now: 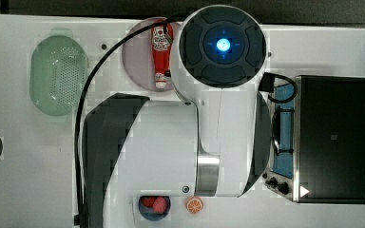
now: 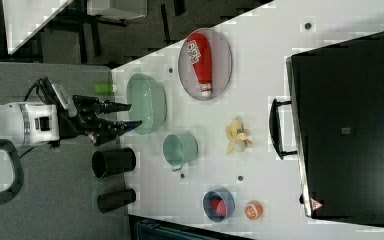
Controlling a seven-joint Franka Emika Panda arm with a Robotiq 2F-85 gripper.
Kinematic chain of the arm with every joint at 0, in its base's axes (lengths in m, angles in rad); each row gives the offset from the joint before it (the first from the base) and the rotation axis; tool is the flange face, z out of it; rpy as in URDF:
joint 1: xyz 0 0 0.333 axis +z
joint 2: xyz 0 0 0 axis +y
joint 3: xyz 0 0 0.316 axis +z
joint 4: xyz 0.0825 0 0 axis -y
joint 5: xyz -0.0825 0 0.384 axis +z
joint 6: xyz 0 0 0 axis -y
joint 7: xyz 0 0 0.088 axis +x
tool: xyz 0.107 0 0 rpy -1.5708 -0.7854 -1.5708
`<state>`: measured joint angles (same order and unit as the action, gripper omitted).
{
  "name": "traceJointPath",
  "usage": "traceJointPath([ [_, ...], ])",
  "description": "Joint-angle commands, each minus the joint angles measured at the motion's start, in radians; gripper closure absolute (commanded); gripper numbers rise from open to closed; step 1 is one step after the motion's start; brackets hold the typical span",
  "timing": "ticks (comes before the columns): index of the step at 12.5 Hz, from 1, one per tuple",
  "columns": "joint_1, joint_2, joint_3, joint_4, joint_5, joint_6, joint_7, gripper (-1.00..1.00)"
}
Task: Pick Banana and place it in mug.
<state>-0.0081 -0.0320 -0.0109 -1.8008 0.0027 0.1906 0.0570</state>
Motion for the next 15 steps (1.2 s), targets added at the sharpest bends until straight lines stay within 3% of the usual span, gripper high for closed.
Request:
traceJointPath([
  [1, -0.029, -0.376, -0.048, -0.255, -0.01, -0.171, -0.087, -0.54],
  [3, -0.028, -0.371, -0.047, -0.291, -0.01, -0.167, -0.092, -0.97],
  [8, -0.022, -0.291, -0.029, -0.487, -0.009, 0.076, -0.2, -1.0],
  [12, -0.022, -0.148, -0.02, -0.622, -0.009, 0.404, -0.43, -1.0],
  [15, -0.022, -0.014, -0.017, -0.66, -0.01, 0.598, -0.676, -1.0],
])
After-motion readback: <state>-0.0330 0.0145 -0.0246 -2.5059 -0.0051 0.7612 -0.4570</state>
